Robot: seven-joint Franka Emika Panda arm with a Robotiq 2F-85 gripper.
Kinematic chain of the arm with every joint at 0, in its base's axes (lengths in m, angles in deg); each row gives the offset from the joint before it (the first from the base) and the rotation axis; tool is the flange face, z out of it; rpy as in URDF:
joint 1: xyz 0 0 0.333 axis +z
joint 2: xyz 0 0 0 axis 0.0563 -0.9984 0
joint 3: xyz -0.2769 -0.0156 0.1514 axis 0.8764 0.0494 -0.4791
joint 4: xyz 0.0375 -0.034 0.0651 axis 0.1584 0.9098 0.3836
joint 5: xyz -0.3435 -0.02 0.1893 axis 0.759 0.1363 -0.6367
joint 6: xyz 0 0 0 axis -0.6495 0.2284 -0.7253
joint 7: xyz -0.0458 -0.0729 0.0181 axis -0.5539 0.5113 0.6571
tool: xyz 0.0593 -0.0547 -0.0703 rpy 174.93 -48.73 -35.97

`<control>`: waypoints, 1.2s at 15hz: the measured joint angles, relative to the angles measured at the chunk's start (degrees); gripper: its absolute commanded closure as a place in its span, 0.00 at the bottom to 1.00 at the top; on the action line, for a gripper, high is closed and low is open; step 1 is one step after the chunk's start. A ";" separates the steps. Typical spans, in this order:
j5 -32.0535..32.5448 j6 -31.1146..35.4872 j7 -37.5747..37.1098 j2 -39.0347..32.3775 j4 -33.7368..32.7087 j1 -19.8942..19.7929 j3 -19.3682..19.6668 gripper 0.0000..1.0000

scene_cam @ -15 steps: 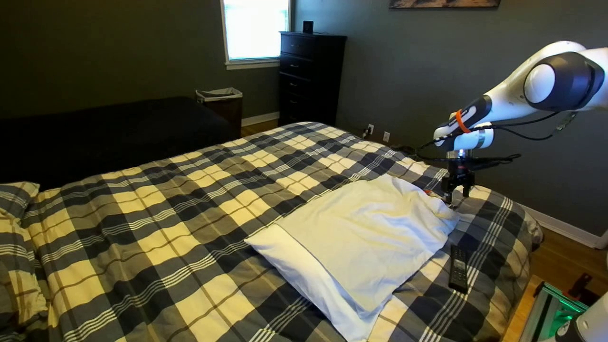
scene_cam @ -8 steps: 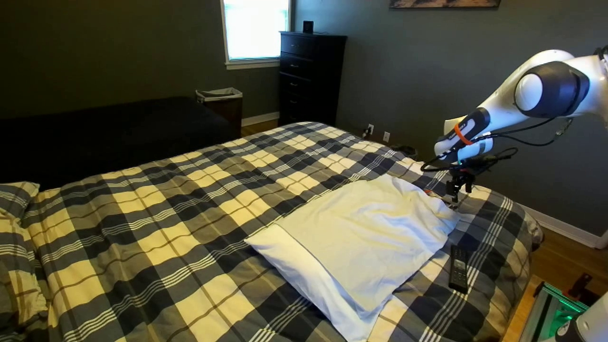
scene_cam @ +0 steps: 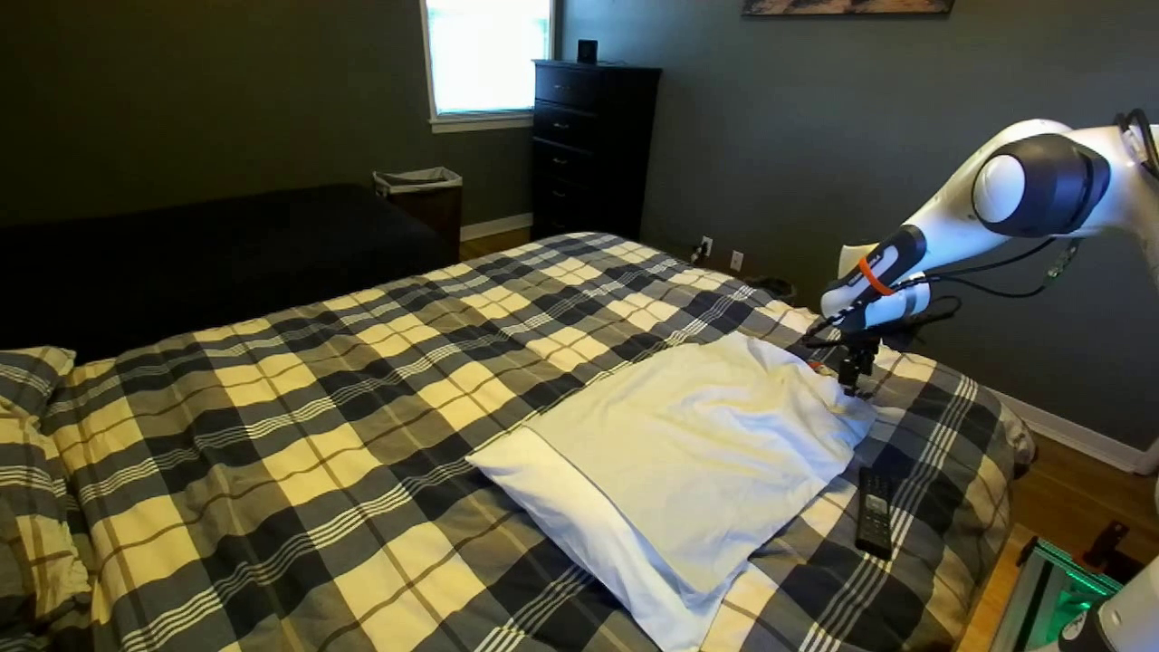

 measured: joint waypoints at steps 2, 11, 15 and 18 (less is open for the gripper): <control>-1.17 -0.09 3.51 -0.02 0.00 -1.39 -1.47 0.42; -4.83 -0.11 13.22 -1.11 -0.77 -3.67 -3.76 0.00; -5.67 -0.26 15.39 -2.21 -2.07 -3.77 -4.17 0.29; -6.03 -0.39 16.23 -2.96 -3.07 -3.77 -4.25 0.54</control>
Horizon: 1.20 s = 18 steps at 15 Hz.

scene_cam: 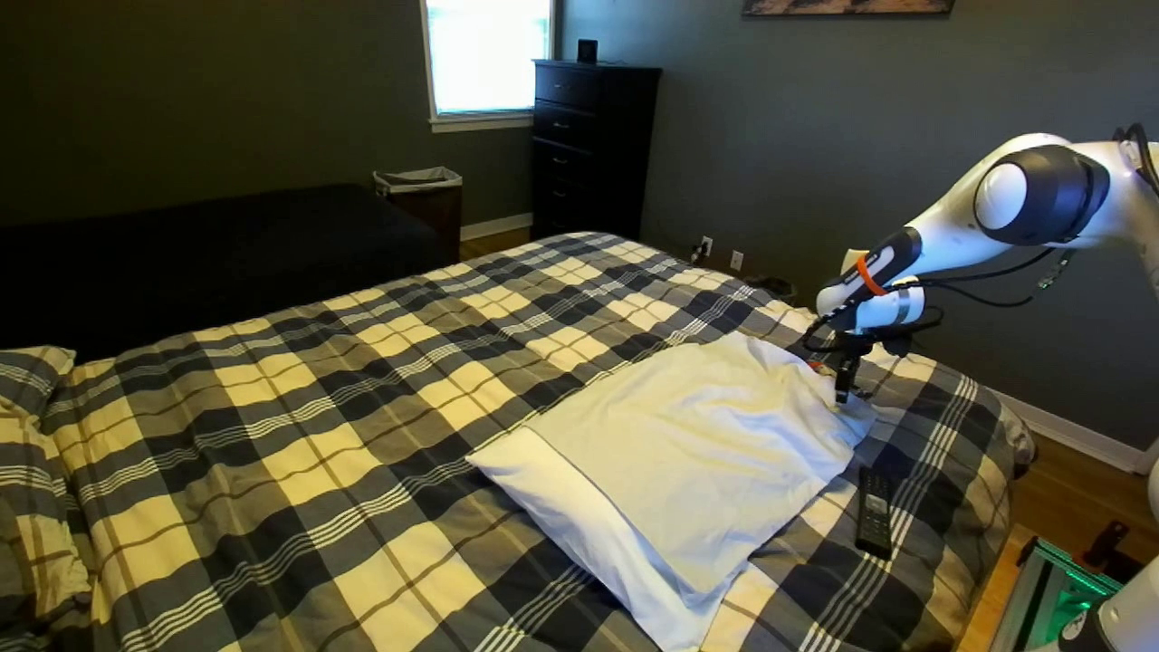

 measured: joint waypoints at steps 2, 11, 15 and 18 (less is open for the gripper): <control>-0.23 0.00 0.36 -0.50 -0.65 0.00 -0.03 0.69; -0.42 -6.06 1.07 -1.60 -3.91 0.27 0.87 0.99; -0.32 -8.68 0.00 -1.60 -5.59 0.58 3.02 0.99; -0.12 -8.98 -0.98 -1.67 -6.57 0.88 3.91 0.71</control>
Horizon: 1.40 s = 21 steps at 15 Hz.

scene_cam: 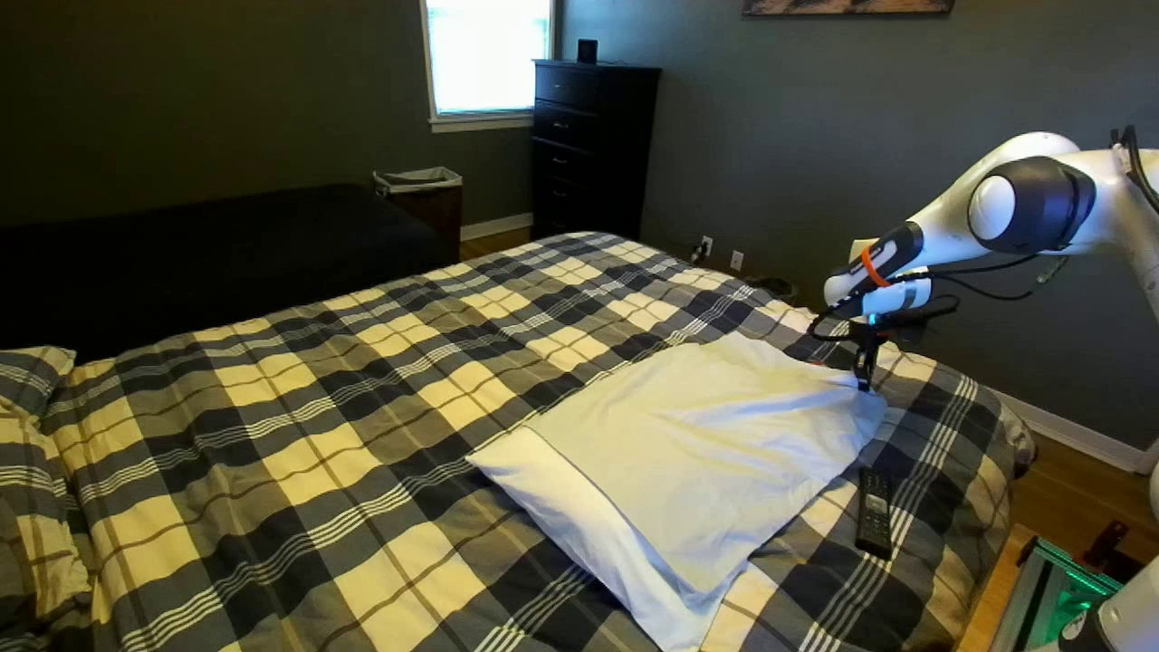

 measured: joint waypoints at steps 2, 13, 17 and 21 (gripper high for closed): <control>0.19 -0.14 -0.48 -0.06 -0.30 0.38 0.21 0.64; 0.33 1.18 -1.34 9.28 6.13 0.93 1.58 0.00; -1.18 1.44 -1.58 18.34 13.05 1.45 0.59 0.00; -3.07 1.25 -3.46 25.83 18.71 4.11 -0.47 0.00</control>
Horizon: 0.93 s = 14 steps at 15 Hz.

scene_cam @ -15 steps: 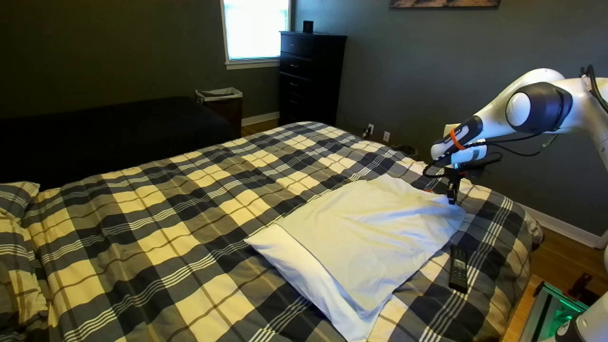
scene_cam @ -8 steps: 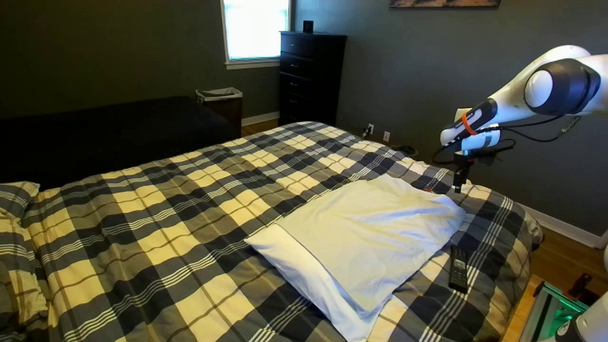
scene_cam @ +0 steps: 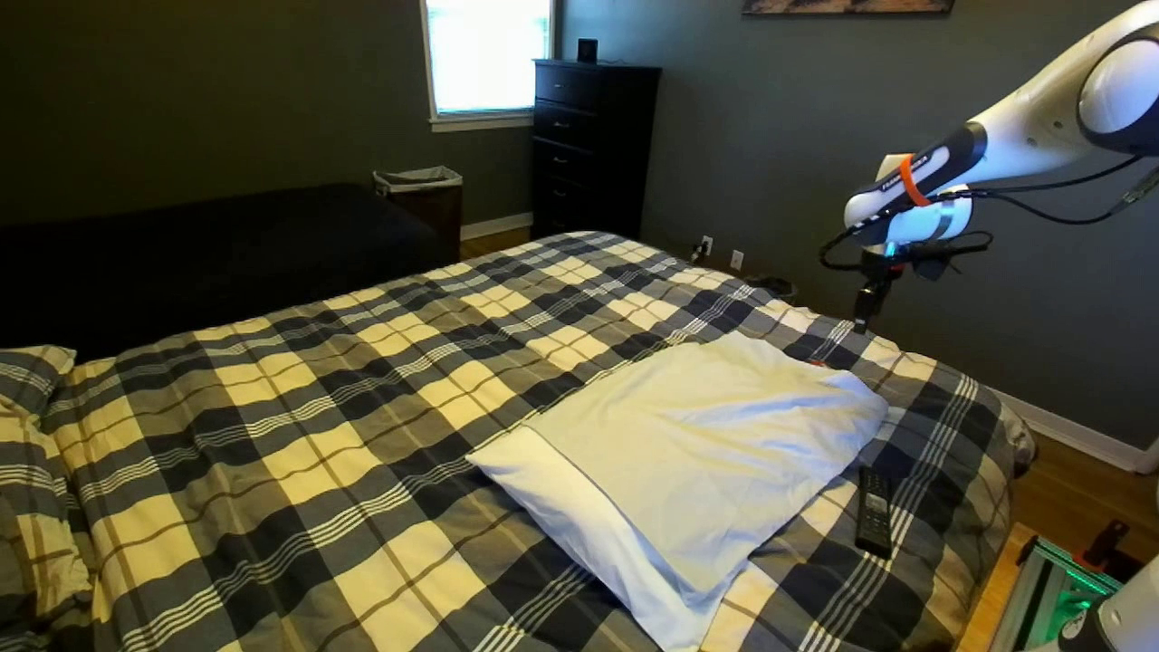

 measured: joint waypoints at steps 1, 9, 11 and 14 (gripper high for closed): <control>-0.80 -0.77 -0.59 1.51 1.02 0.95 -0.25 0.00; -5.47 -14.21 -6.58 9.59 2.59 8.13 -0.33 0.00; -6.18 -16.52 -7.91 11.24 2.53 9.21 -0.23 0.00; -7.67 -18.41 -9.42 13.54 2.36 10.44 -0.14 0.00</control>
